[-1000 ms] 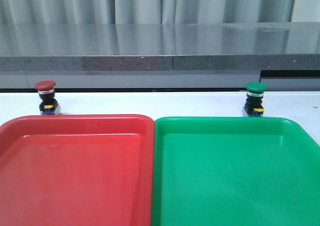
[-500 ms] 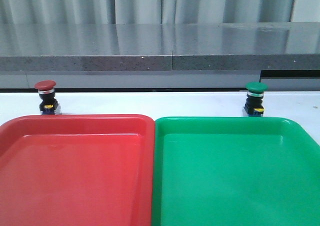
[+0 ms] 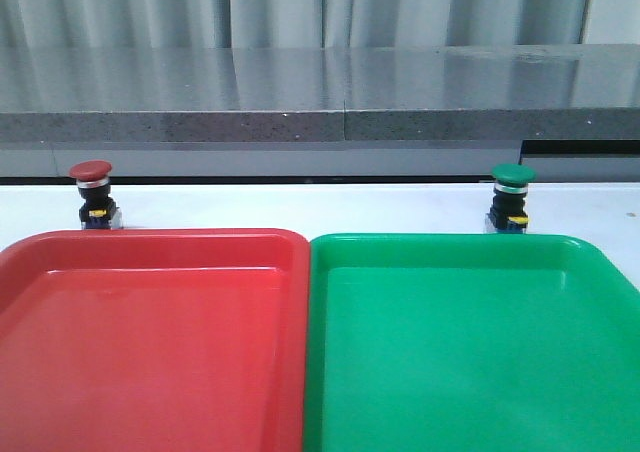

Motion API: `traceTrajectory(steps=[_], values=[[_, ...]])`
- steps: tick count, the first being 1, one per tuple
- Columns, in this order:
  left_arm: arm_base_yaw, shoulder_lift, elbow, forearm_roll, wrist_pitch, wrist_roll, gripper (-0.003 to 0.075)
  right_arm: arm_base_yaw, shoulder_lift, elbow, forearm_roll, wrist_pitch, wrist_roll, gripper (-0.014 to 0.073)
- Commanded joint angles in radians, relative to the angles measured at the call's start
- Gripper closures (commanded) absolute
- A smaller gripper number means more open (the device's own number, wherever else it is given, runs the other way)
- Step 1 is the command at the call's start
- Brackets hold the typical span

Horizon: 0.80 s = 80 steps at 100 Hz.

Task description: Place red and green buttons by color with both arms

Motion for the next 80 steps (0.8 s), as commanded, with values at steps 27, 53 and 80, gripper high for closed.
traceTrajectory(steps=[27,53,80], values=[[-0.035,0.129,-0.129,-0.019,-0.103,0.026,0.0062,-0.001,-0.021,-0.015,-0.008,-0.085,-0.003,0.0661],[-0.072,0.42,-0.324,-0.035,-0.13,0.026,0.0062,-0.001,-0.021,-0.015,-0.008,-0.085,-0.003,0.0661],[-0.072,0.682,-0.503,-0.048,-0.165,0.026,0.0062,-0.001,-0.021,-0.015,-0.008,-0.085,-0.003,0.0661]])
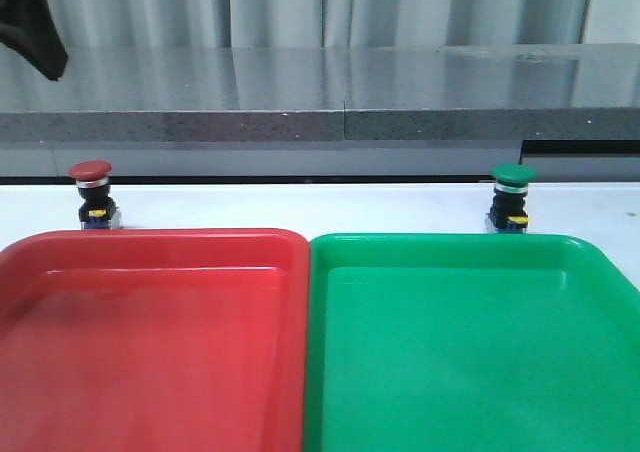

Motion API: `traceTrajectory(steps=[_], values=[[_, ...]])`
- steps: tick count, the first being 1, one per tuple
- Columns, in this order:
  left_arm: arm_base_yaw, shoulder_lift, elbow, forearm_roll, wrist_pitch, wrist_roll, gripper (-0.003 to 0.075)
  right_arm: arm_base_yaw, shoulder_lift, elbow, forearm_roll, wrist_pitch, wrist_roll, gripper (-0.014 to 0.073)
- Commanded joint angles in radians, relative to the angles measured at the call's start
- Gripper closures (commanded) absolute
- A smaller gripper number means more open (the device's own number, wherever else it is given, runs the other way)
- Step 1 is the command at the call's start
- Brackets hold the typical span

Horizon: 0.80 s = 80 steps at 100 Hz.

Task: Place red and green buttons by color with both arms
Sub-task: 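Lower the left gripper over the red push-button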

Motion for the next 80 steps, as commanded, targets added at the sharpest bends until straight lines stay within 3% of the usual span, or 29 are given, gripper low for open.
traceTrajectory(steps=[1,67,80], values=[[-0.005,0.043,-0.081,-0.02,-0.071,0.0,0.0062,-0.001,-0.021,-0.015,-0.008,-0.085,-0.003,0.0661],[-0.005,0.448,-0.343,-0.03,-0.094,-0.004,0.0062,-0.001,-0.021,-0.015,-0.008,-0.085,-0.003,0.0661],[-0.005,0.469,-0.343,-0.03,-0.094,-0.004,0.0106,-0.001,-0.021,-0.015,-0.008,-0.085,-0.003,0.0661]])
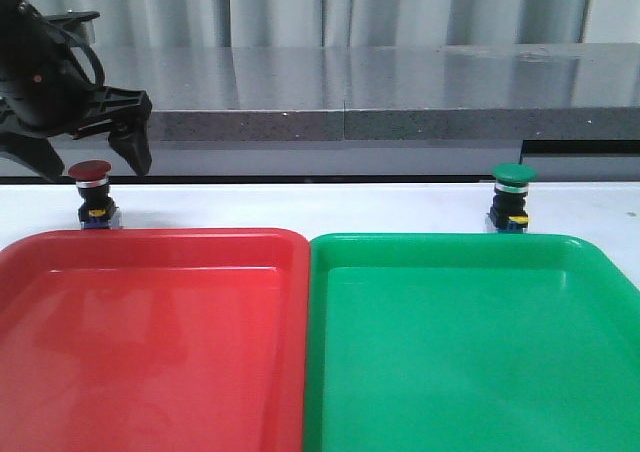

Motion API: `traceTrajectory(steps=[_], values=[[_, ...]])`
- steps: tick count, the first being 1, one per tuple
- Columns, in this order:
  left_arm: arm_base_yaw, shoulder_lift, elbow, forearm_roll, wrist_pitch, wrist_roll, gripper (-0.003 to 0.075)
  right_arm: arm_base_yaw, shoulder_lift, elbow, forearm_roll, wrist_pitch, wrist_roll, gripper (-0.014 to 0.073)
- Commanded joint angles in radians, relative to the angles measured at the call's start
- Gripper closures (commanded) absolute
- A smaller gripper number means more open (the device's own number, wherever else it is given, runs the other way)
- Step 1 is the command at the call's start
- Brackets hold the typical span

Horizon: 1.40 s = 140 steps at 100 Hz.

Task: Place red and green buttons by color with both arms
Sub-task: 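Lower the left gripper over the red push-button, then close the left gripper on the red button and lift it, then carry the red button with the left gripper over the red tray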

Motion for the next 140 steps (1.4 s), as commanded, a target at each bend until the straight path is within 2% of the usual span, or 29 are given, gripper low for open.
traceTrajectory(steps=[1,16,35,45,56,85,99,118,140], values=[[-0.005,-0.042,-0.033,-0.014,-0.048,-0.007,0.0111,-0.001,-0.021,-0.015,-0.008,-0.085,-0.003,0.0661],[-0.005,-0.03,-0.033,-0.015,-0.044,-0.009,0.0244,-0.001,-0.021,-0.015,-0.008,-0.085,-0.003,0.0661],[-0.005,-0.03,-0.033,-0.015,-0.038,-0.009,0.0542,-0.001,-0.021,-0.015,-0.008,-0.085,-0.003,0.0661],[-0.005,-0.039,-0.033,-0.016,-0.03,-0.009,0.0668,-0.001,-0.021,-0.015,-0.008,-0.085,-0.003,0.0661],[-0.005,-0.069,-0.033,-0.029,-0.023,-0.009,0.0737,-0.001,-0.021,-0.015,-0.008,-0.085,-0.003,0.0661],[-0.01,-0.232,0.0,-0.088,0.025,-0.017,0.0739,-0.001,-0.021,-0.015,-0.008,-0.085,-0.003,0.0661],[-0.035,-0.333,0.141,-0.102,-0.044,-0.026,0.0739,-0.001,-0.021,-0.015,-0.008,-0.085,-0.003,0.0661],[-0.121,-0.437,0.364,-0.14,-0.184,-0.039,0.0739,-0.001,-0.021,-0.015,-0.008,-0.085,-0.003,0.0661],[-0.232,-0.436,0.434,-0.144,-0.257,-0.039,0.0739,-0.001,-0.021,-0.015,-0.008,-0.085,-0.003,0.0661]])
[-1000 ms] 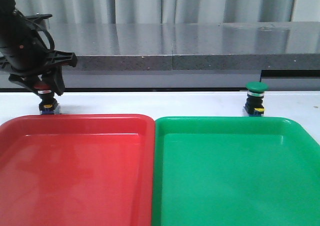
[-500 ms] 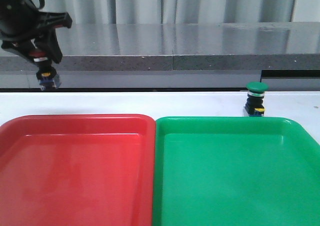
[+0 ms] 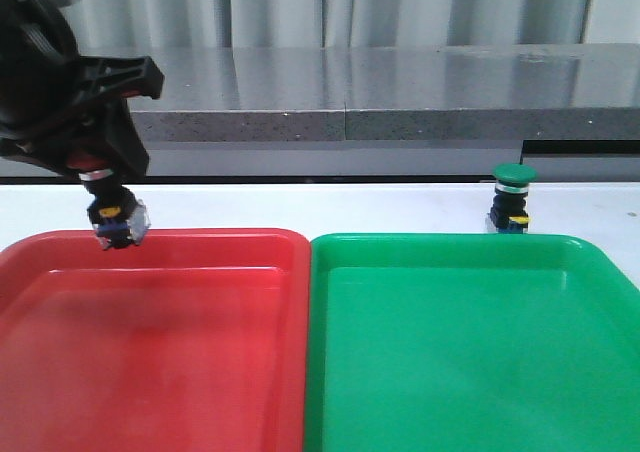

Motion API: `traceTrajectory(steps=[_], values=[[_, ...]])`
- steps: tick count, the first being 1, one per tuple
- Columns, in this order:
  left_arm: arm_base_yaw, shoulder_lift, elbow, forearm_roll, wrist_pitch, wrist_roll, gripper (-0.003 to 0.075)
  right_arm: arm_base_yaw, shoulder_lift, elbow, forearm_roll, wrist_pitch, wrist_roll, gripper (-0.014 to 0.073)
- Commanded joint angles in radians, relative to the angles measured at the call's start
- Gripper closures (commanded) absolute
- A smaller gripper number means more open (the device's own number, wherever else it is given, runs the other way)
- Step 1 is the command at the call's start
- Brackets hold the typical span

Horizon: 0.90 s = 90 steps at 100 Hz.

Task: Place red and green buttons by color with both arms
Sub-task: 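Carry the red button with the left gripper over the red tray, then lower the red button into the red tray and open the left gripper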

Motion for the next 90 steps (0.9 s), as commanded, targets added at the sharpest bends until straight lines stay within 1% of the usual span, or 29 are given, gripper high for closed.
traceTrajectory(steps=[1,25,57,65,72,79,90], values=[[-0.036,-0.043,-0.012,-0.017,-0.095,-0.014,0.0739,-0.001,-0.021,-0.015,-0.008,-0.085,-0.003,0.0661],[-0.049,0.035,-0.012,-0.026,-0.127,-0.014,0.0739,-0.001,-0.021,-0.015,-0.008,-0.085,-0.003,0.0661],[-0.049,0.126,-0.012,-0.033,-0.118,-0.014,0.0738,-0.001,-0.021,-0.015,-0.008,-0.085,-0.003,0.0661],[-0.049,0.126,-0.012,-0.033,-0.118,-0.014,0.072,-0.001,-0.021,-0.015,-0.008,-0.085,-0.003,0.0661],[-0.049,0.126,-0.012,-0.033,-0.118,-0.014,0.0656,-0.001,-0.021,-0.015,-0.008,-0.085,-0.003,0.0661],[-0.049,0.126,-0.012,-0.033,-0.118,-0.014,0.0554,-0.001,-0.021,-0.015,-0.008,-0.085,-0.003,0.0661],[-0.049,0.126,-0.012,-0.033,-0.113,-0.014,0.0332,-0.001,-0.021,-0.015,-0.008,-0.085,-0.003,0.0661]])
